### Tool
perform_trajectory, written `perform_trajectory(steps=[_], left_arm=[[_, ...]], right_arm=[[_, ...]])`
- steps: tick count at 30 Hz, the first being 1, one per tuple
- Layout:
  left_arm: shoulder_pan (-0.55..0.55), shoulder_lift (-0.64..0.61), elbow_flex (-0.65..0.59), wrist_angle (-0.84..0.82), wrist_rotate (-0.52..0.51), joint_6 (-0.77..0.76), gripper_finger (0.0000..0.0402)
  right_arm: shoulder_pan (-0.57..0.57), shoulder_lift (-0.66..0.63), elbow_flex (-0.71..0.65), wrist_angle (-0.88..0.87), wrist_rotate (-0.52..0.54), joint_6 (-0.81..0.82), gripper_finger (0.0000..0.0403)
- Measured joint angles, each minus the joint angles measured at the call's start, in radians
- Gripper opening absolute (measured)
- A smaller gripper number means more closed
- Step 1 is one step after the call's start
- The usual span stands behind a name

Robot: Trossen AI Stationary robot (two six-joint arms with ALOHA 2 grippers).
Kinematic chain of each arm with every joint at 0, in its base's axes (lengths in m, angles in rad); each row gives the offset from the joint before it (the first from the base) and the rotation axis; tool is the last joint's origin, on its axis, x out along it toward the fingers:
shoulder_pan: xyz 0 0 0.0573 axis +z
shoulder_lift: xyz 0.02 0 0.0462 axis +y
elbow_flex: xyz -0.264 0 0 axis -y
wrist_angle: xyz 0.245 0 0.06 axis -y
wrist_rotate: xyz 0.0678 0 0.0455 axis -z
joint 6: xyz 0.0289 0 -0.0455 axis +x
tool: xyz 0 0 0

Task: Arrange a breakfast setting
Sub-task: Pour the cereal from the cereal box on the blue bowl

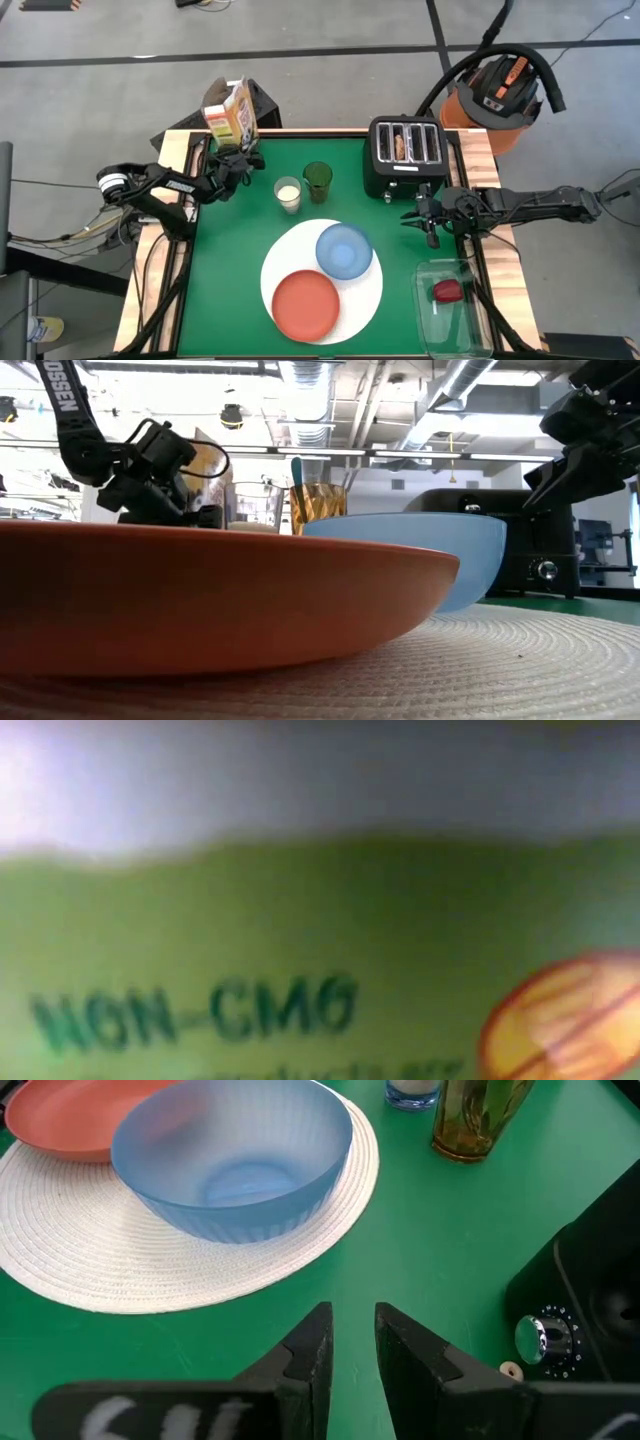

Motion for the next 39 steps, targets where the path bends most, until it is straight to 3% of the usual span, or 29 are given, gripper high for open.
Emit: perform_trajectory(steps=[14, 27, 39], left_arm=[[0.005, 0.0, 0.0, 0.011, 0.007, 0.0, 0.034], [0.005, 0.0, 0.0, 0.005, 0.025, 0.037, 0.0262], [0.005, 0.0, 0.0, 0.0, 0.042, -0.018, 0.0257]], right_arm=[[0.0, 0.0, 0.0, 0.0, 0.0, 0.0, 0.0102], [0.0, 0.0, 0.0, 0.0, 0.0, 0.0, 0.0102], [0.0, 0.0, 0.0, 0.0, 0.0, 0.0, 0.0102]])
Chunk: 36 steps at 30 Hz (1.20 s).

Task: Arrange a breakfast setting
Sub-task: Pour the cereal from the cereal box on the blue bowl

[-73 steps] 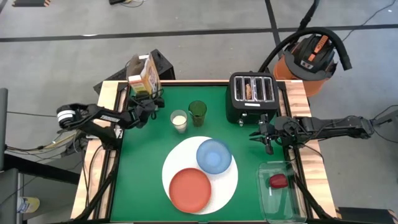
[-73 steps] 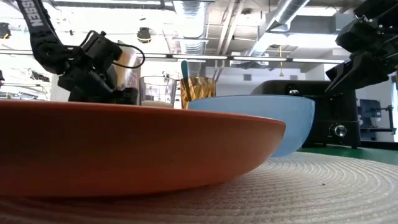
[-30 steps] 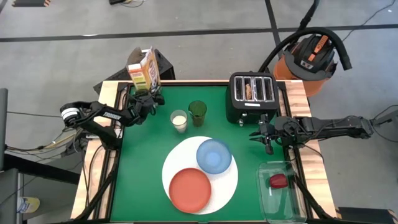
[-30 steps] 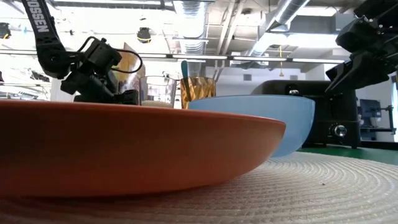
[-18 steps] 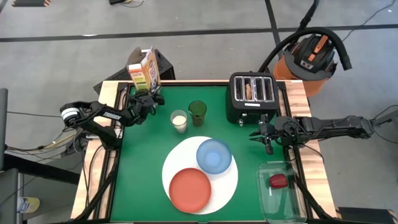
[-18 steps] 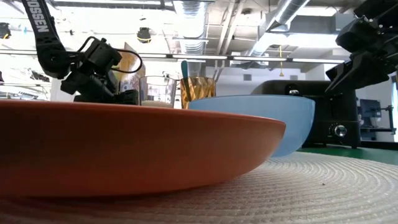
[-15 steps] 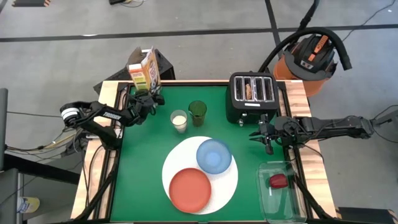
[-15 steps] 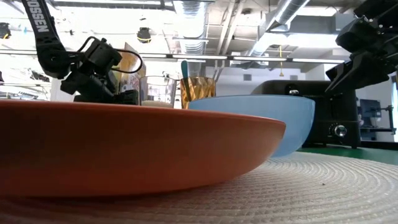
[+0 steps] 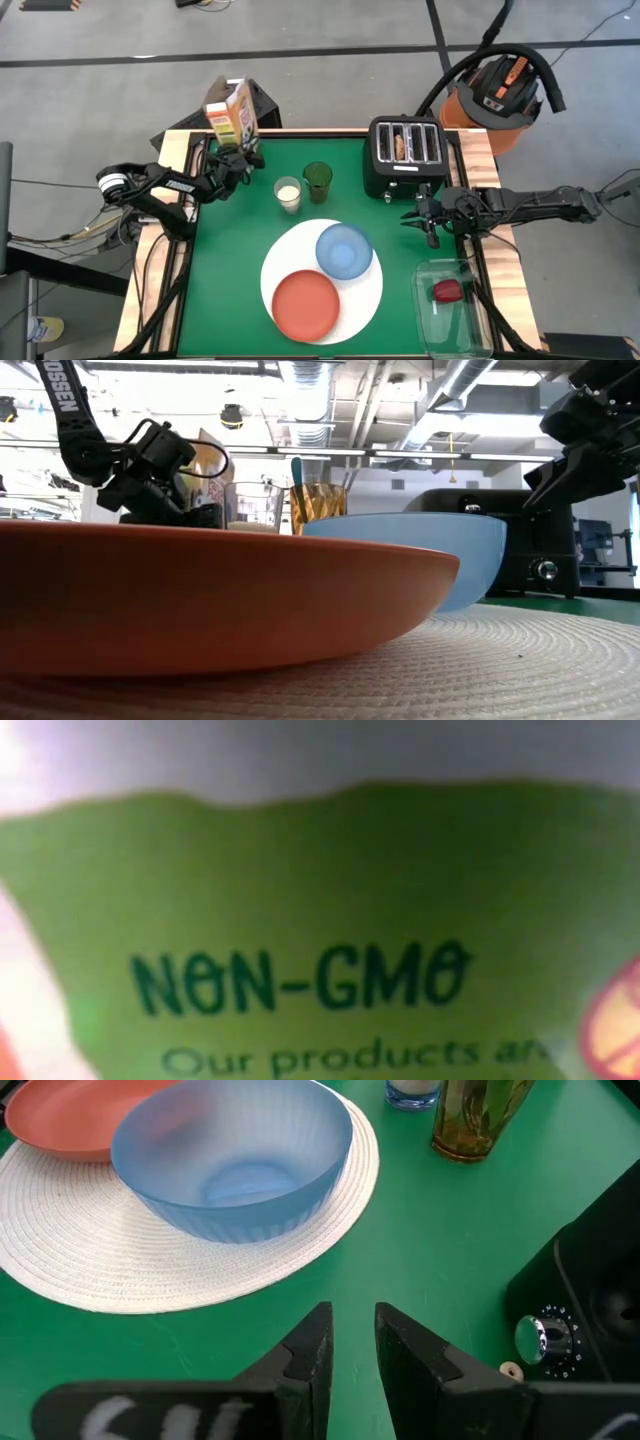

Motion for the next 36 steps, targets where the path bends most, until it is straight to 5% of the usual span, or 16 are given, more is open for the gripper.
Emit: perform_trajectory(steps=[30, 36], left_arm=[[-0.026, -0.002, 0.002, 0.023, 0.02, 0.107, 0.0237], [-0.044, -0.091, 0.0, -0.022, -0.006, 0.187, 0.0236]], right_arm=[[0.0, 0.0, 0.0, 0.0, 0.0, 0.0, 0.0102], [0.0, 0.0, 0.0, 0.0, 0.0, 0.0, 0.0102]])
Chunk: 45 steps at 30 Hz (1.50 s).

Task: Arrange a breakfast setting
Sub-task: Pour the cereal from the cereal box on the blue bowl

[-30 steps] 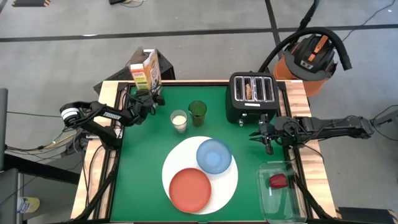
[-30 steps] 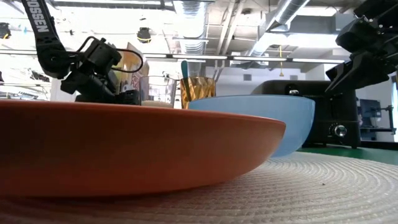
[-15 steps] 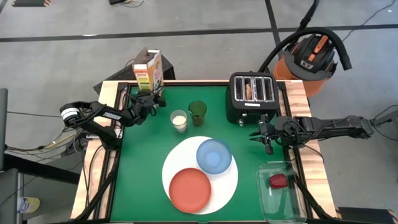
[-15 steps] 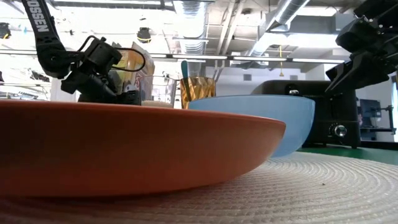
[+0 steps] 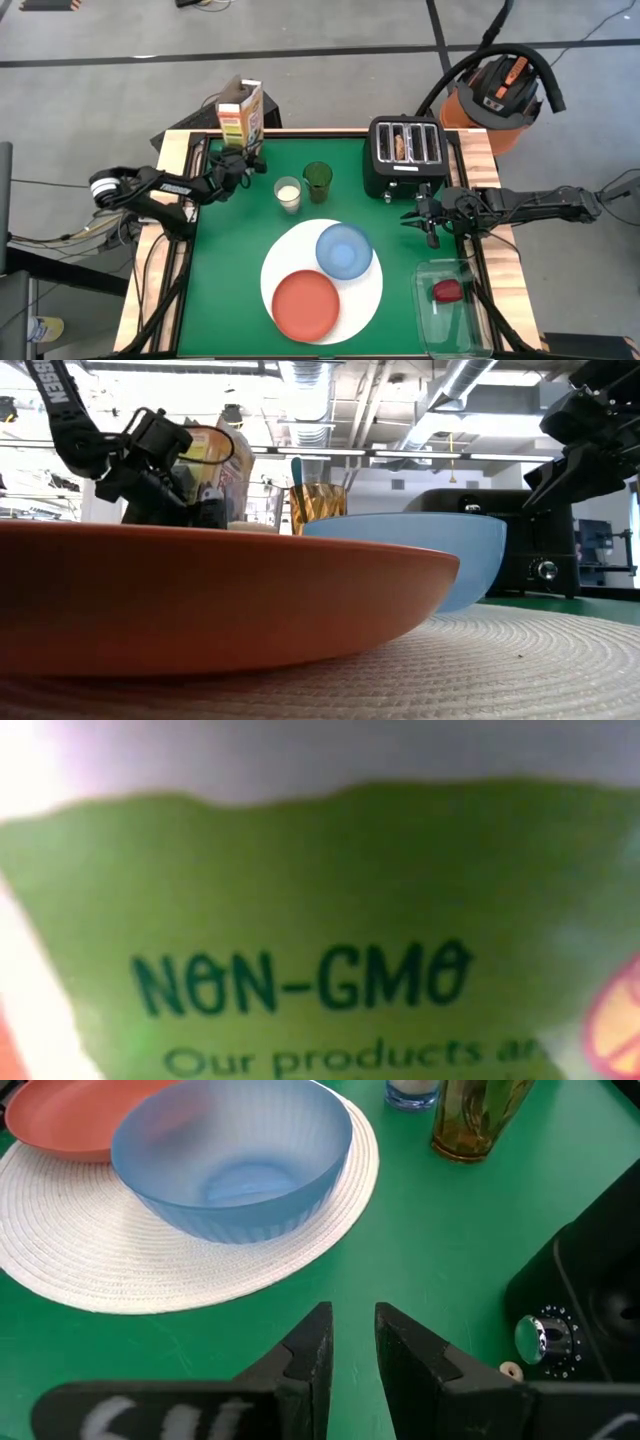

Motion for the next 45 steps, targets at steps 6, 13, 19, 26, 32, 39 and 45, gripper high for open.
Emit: perform_trajectory(steps=[6, 13, 19, 26, 32, 39, 45], left_arm=[[-0.012, -0.128, 0.0, -0.136, -0.006, 0.002, 0.0236], [-0.068, -0.381, 0.0, -0.325, -0.022, 0.055, 0.0236], [-0.127, -0.603, 0.0, -0.447, 0.005, 0.102, 0.0236], [-0.177, -0.743, 0.029, -0.508, 0.078, 0.238, 0.0236], [-0.216, -0.819, 0.133, -0.67, 0.166, 0.352, 0.0236], [-0.267, -0.88, 0.311, -1.026, 0.297, 0.329, 0.0236], [-0.326, -0.883, 0.439, -1.26, 0.425, 0.327, 0.0236]], right_arm=[[0.0, 0.0, 0.0, 0.0, 0.0, 0.0, 0.0102], [0.0, 0.0, 0.0, 0.0, 0.0, 0.0, 0.0102], [0.0, 0.0, 0.0, 0.0, 0.0, 0.0, 0.0102], [0.0, 0.0, 0.0, 0.0, 0.0, 0.0, 0.0102], [0.0, 0.0, 0.0, 0.0, 0.0, 0.0, 0.0102], [0.0, 0.0, 0.0, 0.0, 0.0, 0.0, 0.0102], [0.0, 0.0, 0.0, 0.0, 0.0, 0.0, 0.0102]])
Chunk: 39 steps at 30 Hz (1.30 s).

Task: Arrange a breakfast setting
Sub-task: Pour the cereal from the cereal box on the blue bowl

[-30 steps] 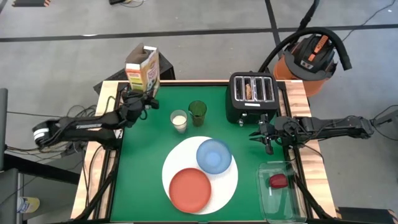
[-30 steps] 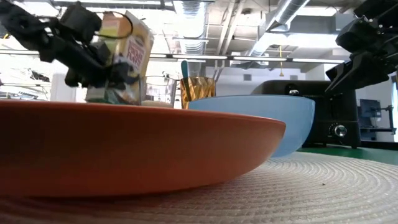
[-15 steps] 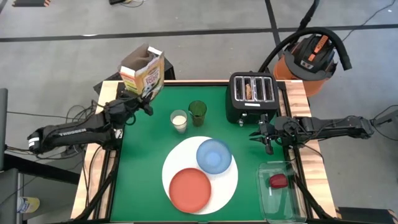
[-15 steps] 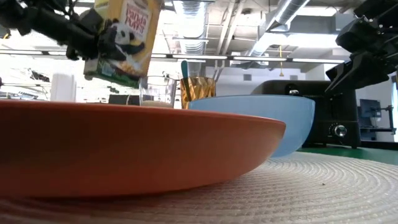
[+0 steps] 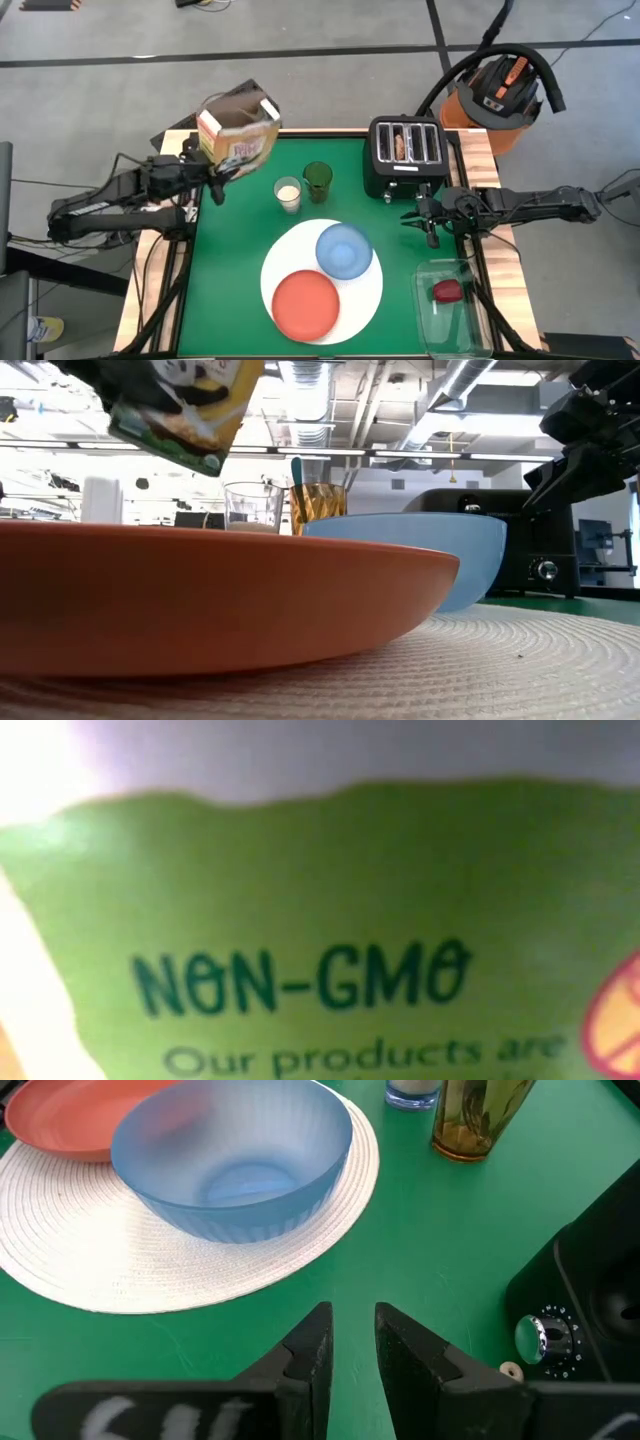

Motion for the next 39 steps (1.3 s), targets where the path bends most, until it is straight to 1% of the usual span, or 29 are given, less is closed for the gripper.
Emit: perform_trajectory(steps=[2, 7, 12, 15, 17, 20, 23, 28, 39], left_arm=[[-0.02, 0.002, 0.042, -0.062, 0.045, 0.007, 0.0236], [-0.064, 0.002, 0.125, -0.202, 0.096, -0.007, 0.0238], [-0.089, 0.002, 0.17, -0.277, 0.229, 0.027, 0.0245], [-0.095, 0.002, 0.178, -0.291, 0.273, 0.016, 0.0238], [-0.098, 0.002, 0.178, -0.301, 0.279, -0.002, 0.0236], [-0.099, 0.007, 0.178, -0.306, 0.299, -0.015, 0.0238], [-0.099, 0.022, 0.178, -0.308, 0.344, -0.032, 0.0241], [-0.099, 0.071, 0.178, -0.312, 0.431, -0.033, 0.0239], [-0.109, 0.218, 0.178, -0.372, 0.542, -0.046, 0.0239]], right_arm=[[0.0, 0.0, 0.0, 0.0, 0.0, 0.0, 0.0102], [0.0, 0.0, 0.0, 0.0, 0.0, 0.0, 0.0102], [0.0, 0.0, 0.0, 0.0, 0.0, 0.0, 0.0102], [0.0, 0.0, 0.0, 0.0, 0.0, 0.0, 0.0102], [0.0, 0.0, 0.0, 0.0, 0.0, 0.0, 0.0102], [0.0, 0.0, 0.0, 0.0, 0.0, 0.0, 0.0102], [0.0, 0.0, 0.0, 0.0, 0.0, 0.0, 0.0102], [0.0, 0.0, 0.0, 0.0, 0.0, 0.0, 0.0102], [0.0, 0.0, 0.0, 0.0, 0.0, 0.0, 0.0102]])
